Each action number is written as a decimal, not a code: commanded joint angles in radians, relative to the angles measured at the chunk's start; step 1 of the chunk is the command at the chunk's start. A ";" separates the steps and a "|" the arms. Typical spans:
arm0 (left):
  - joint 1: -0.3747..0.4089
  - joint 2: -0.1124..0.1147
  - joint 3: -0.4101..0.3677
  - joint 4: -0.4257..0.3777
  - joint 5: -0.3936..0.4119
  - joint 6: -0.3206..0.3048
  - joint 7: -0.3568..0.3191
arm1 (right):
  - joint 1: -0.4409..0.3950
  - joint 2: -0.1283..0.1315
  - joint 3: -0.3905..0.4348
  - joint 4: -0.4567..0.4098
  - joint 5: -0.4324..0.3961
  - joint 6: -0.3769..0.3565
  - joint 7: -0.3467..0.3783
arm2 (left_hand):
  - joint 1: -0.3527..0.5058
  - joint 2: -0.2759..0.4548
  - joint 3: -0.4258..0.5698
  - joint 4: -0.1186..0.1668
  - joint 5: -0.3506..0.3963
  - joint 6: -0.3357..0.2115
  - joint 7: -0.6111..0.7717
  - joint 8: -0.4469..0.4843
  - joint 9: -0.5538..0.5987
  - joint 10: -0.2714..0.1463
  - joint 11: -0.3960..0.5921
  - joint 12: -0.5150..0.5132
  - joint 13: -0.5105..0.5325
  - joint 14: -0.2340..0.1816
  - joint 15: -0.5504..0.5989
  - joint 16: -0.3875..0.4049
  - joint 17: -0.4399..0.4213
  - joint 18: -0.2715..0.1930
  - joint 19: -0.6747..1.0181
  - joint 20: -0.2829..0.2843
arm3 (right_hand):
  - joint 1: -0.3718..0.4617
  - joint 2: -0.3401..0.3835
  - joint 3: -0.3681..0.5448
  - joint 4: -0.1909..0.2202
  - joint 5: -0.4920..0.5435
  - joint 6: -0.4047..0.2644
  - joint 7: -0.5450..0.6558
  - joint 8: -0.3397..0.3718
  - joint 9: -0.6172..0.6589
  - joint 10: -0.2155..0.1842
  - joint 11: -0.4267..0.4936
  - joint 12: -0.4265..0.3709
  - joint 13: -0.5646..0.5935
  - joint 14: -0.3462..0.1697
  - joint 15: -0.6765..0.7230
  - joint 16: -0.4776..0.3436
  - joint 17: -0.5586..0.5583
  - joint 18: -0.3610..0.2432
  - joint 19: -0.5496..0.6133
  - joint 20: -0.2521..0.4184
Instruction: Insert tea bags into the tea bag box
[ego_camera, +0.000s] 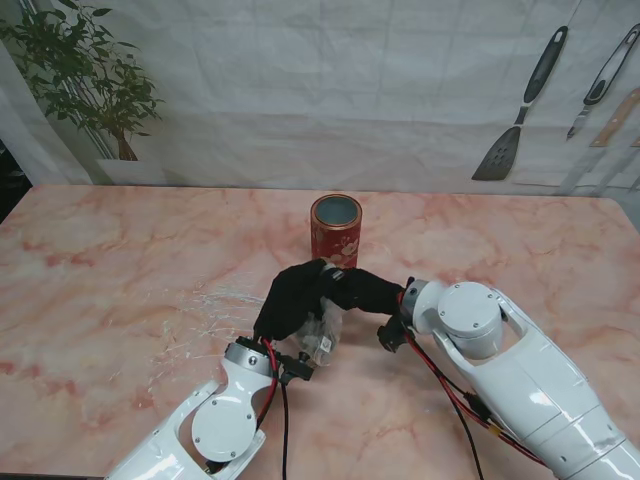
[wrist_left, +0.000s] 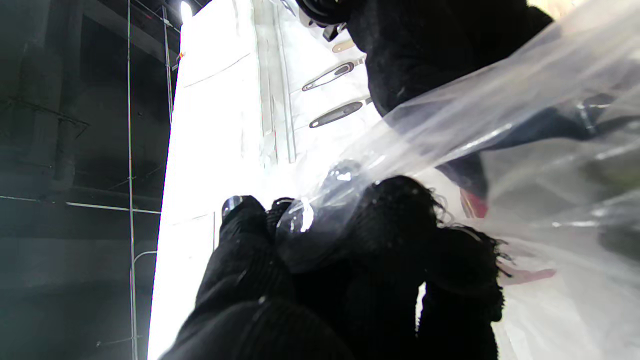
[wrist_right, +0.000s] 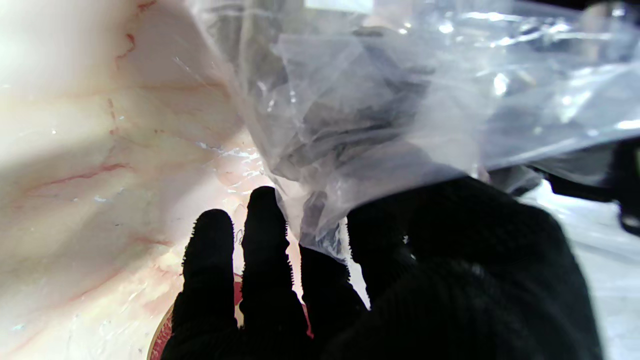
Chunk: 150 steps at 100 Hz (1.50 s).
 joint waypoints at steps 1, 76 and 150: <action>-0.001 -0.004 0.001 -0.005 -0.001 0.004 -0.011 | -0.009 0.000 0.012 -0.015 0.028 0.007 0.011 | 0.071 0.087 0.046 0.046 0.006 -0.033 0.051 0.010 0.001 -0.053 0.010 -0.016 0.000 0.001 -0.040 -0.014 0.004 -0.060 0.019 0.002 | 0.020 0.035 0.018 0.052 0.003 -0.031 0.045 0.026 -0.024 -0.018 0.021 0.017 -0.024 -0.029 -0.001 -0.005 -0.014 -0.027 -0.003 -0.009; 0.006 -0.006 -0.025 -0.005 0.018 0.027 0.015 | -0.055 0.010 0.095 -0.062 0.000 0.057 0.014 | 0.071 0.089 0.047 0.046 0.005 -0.034 0.051 0.011 0.001 -0.054 0.012 -0.015 0.000 0.001 -0.039 -0.014 0.004 -0.058 0.018 0.003 | 0.004 0.049 0.108 0.103 -0.034 0.055 0.080 0.163 -0.077 -0.007 -0.004 0.010 -0.077 -0.031 -0.037 -0.031 -0.027 -0.029 -0.020 0.019; 0.005 -0.006 -0.001 -0.002 0.000 -0.013 -0.004 | -0.018 0.006 0.052 -0.019 0.049 0.050 0.047 | 0.070 0.090 0.046 0.046 0.003 -0.035 0.051 0.011 -0.002 -0.056 0.012 -0.016 -0.001 0.000 -0.039 -0.014 0.004 -0.058 0.018 0.003 | -0.035 0.025 0.055 0.090 -0.002 0.047 0.125 0.074 -0.019 -0.004 -0.016 -0.022 -0.026 -0.014 -0.041 -0.041 -0.003 -0.011 0.002 0.022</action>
